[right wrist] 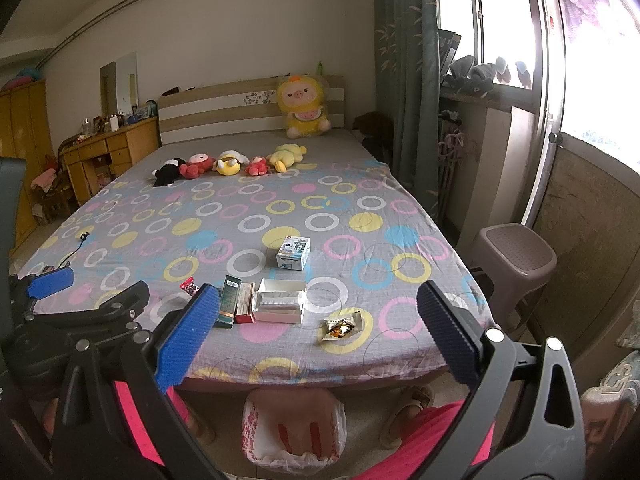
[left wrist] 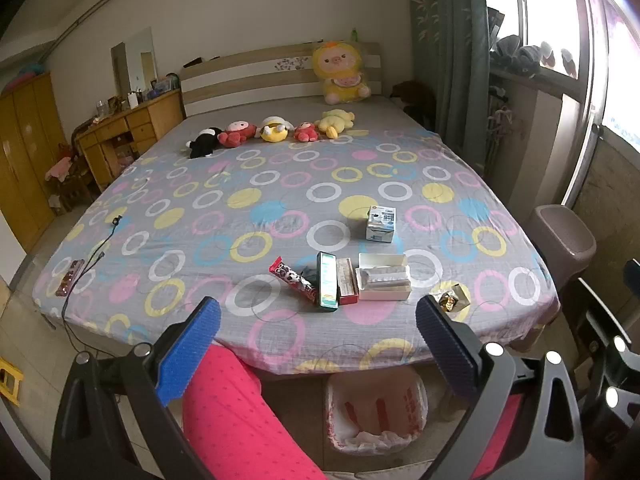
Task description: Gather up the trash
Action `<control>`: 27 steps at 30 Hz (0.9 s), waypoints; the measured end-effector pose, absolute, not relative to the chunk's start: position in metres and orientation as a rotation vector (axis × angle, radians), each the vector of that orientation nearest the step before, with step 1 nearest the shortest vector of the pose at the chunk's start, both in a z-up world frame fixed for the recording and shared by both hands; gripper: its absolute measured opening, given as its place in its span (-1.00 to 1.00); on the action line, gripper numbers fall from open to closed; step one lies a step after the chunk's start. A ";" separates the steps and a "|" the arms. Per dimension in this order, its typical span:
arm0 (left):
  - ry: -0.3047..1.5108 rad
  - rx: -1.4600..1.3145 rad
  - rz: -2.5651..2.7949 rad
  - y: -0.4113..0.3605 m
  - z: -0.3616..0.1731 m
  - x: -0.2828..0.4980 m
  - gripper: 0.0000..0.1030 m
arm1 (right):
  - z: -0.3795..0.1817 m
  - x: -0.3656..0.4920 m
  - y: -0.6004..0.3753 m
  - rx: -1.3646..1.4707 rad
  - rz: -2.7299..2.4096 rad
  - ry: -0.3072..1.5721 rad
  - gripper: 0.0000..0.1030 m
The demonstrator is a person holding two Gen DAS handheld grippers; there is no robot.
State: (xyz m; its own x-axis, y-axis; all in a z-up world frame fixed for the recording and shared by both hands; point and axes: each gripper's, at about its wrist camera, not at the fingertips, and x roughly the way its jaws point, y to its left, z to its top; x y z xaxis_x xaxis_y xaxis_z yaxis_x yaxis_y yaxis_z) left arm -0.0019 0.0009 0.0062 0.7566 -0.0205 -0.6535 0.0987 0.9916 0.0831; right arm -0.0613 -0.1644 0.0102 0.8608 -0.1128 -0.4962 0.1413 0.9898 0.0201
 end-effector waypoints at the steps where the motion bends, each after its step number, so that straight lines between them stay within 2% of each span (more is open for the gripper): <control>1: 0.710 0.112 -0.065 0.002 0.006 -0.001 0.86 | 0.010 -0.061 -0.164 0.057 -0.134 0.518 0.88; 27: 0.715 0.109 -0.069 0.001 0.006 -0.001 0.86 | 0.011 -0.061 -0.164 0.054 -0.133 0.521 0.88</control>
